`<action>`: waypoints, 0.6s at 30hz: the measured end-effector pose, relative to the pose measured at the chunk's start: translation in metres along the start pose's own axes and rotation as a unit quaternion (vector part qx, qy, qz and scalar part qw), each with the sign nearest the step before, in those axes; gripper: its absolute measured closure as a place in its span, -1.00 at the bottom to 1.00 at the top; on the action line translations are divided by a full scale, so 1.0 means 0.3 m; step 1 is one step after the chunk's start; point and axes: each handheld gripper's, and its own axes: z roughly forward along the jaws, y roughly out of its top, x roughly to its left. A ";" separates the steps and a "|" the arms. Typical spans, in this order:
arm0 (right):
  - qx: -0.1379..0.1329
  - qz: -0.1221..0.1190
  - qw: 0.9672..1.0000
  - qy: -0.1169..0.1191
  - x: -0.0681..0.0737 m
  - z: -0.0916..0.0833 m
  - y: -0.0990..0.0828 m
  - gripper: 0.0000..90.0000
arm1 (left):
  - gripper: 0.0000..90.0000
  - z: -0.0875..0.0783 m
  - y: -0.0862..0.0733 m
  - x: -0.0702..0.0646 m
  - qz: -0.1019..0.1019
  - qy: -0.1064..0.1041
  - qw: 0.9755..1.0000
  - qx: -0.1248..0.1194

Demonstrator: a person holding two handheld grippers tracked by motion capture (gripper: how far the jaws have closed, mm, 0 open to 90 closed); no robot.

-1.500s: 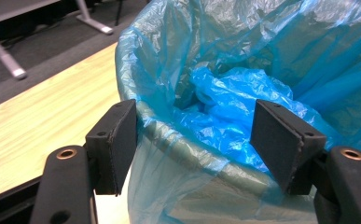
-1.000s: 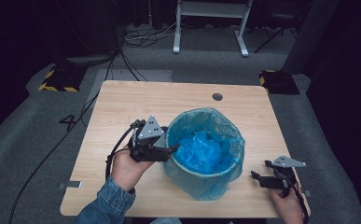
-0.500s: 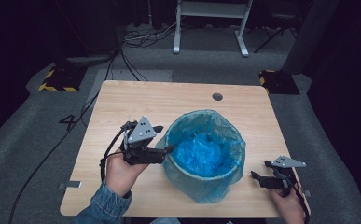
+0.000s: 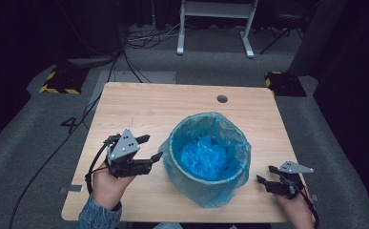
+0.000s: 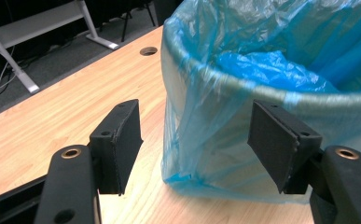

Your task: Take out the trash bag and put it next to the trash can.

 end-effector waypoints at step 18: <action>-0.007 -0.039 0.998 0.046 0.098 -0.047 0.063 -0.22 | -0.25 0.012 -0.112 0.054 -0.038 0.022 0.999 0.023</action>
